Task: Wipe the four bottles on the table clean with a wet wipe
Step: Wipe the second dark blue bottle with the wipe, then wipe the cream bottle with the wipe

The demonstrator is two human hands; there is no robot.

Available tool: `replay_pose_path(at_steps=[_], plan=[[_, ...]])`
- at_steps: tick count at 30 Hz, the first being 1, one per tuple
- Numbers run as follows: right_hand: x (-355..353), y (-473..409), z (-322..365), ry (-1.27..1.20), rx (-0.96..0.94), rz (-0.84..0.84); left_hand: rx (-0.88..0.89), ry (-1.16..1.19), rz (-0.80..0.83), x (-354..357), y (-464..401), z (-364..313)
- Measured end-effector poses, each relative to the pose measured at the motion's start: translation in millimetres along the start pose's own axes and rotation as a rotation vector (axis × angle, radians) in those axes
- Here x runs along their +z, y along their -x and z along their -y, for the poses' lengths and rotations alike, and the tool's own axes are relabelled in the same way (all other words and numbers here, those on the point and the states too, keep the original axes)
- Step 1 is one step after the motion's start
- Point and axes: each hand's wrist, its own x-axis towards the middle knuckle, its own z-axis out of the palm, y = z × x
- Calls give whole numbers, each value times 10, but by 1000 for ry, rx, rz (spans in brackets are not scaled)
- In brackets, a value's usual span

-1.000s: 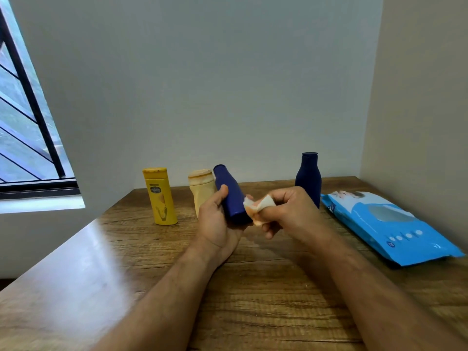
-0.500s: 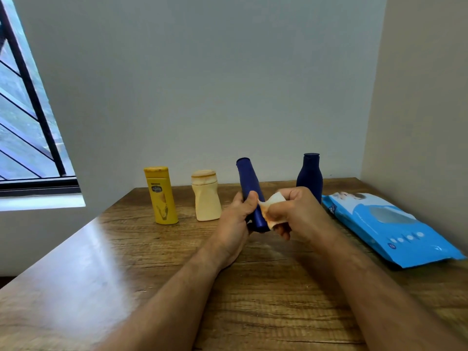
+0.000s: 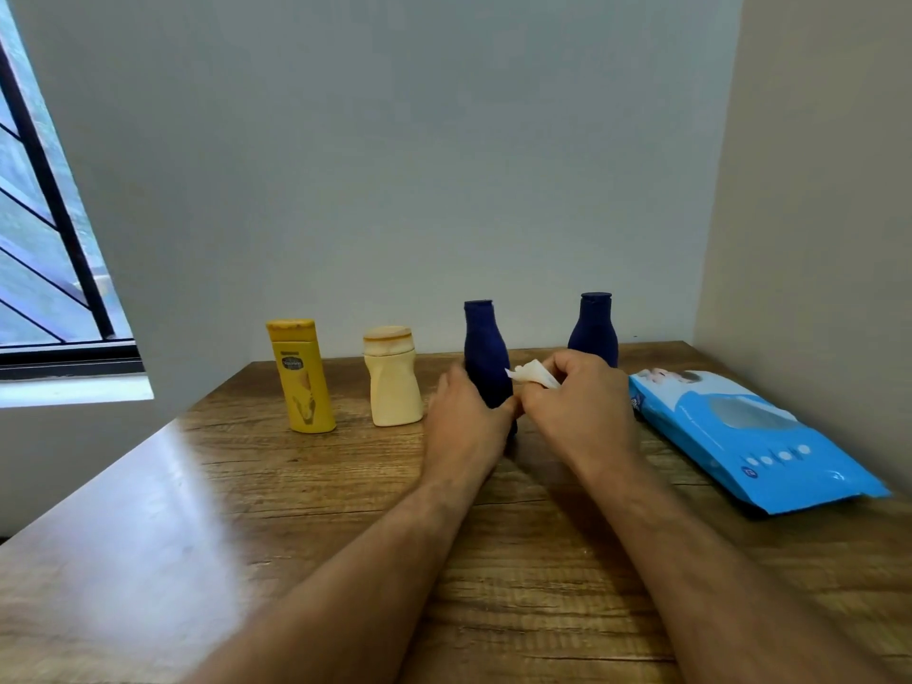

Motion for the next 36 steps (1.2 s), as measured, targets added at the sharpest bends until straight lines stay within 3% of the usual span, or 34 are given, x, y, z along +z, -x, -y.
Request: replay_pose_path(at_steps=[12,20,26,28,32,36], plan=[[9,-10,-3,-31,-41,-31,-54,-213,-69,190,-161,-95],[28,-22,-9,-22,-36,-8,-146,-197,-65,187,-122,-72],[-46,30,18,-37,-72,7,-113,-106,-50,89,70,-14],[-53,46,31,-45,-88,9,-91,-44,-102,3,180,16],[-42,69,56,-53,-102,28,-15,-40,-380,-256,294,66],[-44,86,69,-72,-98,70,-144,-46,-494,-373,156,115]])
